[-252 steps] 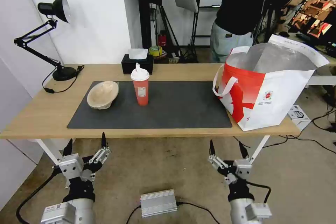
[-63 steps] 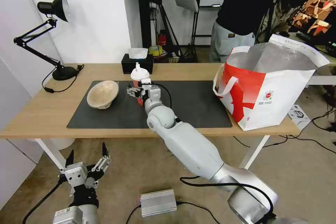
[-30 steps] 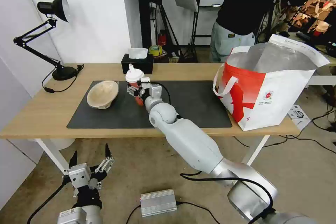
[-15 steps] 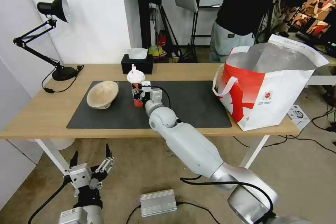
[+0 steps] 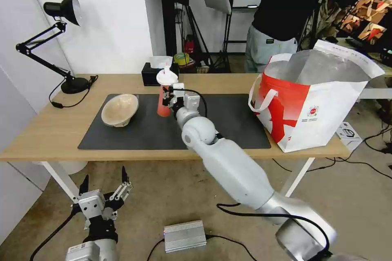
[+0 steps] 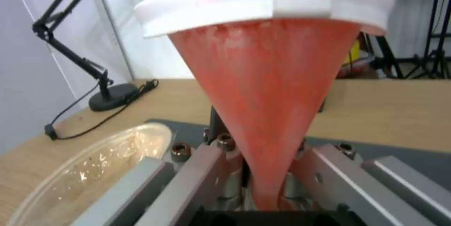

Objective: Pick up the trash from the table and place it into the takeout bag.

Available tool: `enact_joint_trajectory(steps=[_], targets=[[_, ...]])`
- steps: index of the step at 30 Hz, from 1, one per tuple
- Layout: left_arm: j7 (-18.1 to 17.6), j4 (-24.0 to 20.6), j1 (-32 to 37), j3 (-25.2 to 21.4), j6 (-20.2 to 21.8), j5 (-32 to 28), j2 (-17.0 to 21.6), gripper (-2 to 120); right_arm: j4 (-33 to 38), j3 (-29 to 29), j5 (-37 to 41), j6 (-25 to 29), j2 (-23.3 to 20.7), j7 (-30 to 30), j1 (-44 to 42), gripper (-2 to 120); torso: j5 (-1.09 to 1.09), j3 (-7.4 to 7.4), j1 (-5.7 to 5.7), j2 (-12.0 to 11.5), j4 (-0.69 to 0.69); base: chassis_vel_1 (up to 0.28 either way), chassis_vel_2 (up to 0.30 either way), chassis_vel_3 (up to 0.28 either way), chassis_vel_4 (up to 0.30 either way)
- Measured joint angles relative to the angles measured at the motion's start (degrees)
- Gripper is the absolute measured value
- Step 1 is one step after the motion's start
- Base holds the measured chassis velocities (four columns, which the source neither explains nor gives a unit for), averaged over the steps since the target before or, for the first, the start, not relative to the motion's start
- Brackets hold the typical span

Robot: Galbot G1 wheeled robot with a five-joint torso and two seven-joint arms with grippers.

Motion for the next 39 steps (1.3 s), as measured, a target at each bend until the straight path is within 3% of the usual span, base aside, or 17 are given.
enact_joint_trajectory(steps=[12,20,39], targets=[[-0.01,-1.35,0.32,-0.76,0.09,-0.33,0.53,100,7.14,1.93,3.49,-1.9,-5.0,1.99,-0.03,3,0.01,-0.01,0.0,0.0,0.0,0.0,0.0,0.0,0.0],[-0.02,-2.47,1.07,-0.83,0.18,-0.34,0.48,100,16.61,2.63,9.24,-3.83,-14.39,3.46,2.79,3,0.01,-0.01,0.0,0.0,0.0,0.0,0.0,0.0,0.0],[-0.03,-3.66,1.76,-0.68,0.1,0.11,0.19,100,27.18,8.58,14.1,-8.01,-27.48,5.82,2.26,3,0.01,-0.01,0.0,0.0,0.0,0.0,0.0,0.0,0.0]])
